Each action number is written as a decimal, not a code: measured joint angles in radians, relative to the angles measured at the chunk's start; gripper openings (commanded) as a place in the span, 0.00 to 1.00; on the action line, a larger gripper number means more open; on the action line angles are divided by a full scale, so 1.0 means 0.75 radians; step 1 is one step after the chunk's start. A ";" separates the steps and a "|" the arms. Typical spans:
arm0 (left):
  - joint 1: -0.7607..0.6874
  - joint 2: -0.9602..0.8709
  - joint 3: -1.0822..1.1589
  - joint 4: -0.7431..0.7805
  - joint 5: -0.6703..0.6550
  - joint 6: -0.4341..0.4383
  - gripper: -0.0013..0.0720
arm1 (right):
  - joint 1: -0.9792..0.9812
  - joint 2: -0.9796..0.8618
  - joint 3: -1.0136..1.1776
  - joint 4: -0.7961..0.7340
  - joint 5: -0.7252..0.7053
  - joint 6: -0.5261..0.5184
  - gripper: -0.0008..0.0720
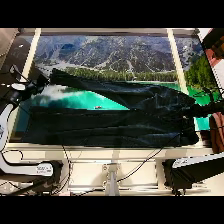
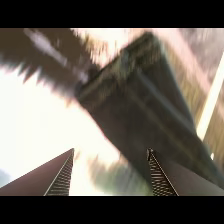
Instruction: Fold the clothes and pants, and hang the long-sleeved shirts on hangers.
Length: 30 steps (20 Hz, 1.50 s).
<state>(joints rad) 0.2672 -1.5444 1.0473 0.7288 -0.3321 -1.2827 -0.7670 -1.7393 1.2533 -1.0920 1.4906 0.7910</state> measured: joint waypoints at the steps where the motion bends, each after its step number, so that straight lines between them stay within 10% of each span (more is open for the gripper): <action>1: -0.007 -0.038 0.033 -0.013 0.021 0.000 0.70 | 0.001 0.000 0.000 0.000 0.000 0.000 0.07; 22: -0.039 -0.305 0.164 -0.065 0.036 -0.197 0.59 | 0.002 0.000 0.000 -0.003 -0.051 0.002 0.07; 24: -0.056 -0.327 0.173 -0.066 0.062 -0.198 0.32 | 0.002 0.000 0.000 -0.004 -0.051 0.002 0.07; 28: -0.101 -0.348 0.197 -0.064 0.179 -0.201 0.30 | 0.002 0.000 0.000 -0.005 -0.050 0.002 0.07; 30: -0.115 -0.354 0.217 -0.060 0.256 -0.201 0.10 | 0.002 0.000 0.000 -0.006 -0.050 0.003 0.07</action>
<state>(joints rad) 0.1806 -1.8095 1.2098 0.6838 -0.1398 -1.4338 -0.7658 -1.7393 1.2533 -1.0962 1.4532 0.7929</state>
